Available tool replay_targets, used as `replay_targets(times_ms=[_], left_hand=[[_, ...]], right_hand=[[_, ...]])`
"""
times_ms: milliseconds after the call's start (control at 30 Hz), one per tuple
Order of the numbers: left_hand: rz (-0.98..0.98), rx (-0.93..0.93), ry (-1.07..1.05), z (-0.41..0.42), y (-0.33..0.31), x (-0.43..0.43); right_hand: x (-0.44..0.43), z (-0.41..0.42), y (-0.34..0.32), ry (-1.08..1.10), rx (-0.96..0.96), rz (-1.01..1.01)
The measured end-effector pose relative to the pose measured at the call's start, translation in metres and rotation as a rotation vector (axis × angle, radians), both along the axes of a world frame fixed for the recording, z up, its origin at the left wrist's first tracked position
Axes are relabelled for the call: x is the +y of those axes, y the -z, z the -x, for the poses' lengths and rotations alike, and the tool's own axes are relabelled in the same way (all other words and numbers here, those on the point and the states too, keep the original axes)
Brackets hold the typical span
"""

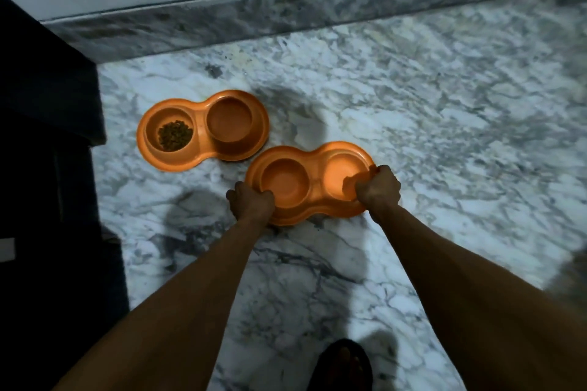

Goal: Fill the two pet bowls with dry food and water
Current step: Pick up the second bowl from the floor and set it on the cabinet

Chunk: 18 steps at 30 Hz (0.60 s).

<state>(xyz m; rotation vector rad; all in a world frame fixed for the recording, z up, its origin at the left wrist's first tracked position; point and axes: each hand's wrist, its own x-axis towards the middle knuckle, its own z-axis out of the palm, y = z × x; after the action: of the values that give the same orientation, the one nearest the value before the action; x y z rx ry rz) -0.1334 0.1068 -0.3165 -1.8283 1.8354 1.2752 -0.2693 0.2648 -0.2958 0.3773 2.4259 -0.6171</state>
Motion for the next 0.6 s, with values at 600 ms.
replay_targets(times_ms=[600], left_hand=[[0.175, 0.328, -0.264, -0.018, -0.493, -0.044]], right_hand=[[-0.048, 0.007, -0.483, 0.082, 0.192, 0.333]])
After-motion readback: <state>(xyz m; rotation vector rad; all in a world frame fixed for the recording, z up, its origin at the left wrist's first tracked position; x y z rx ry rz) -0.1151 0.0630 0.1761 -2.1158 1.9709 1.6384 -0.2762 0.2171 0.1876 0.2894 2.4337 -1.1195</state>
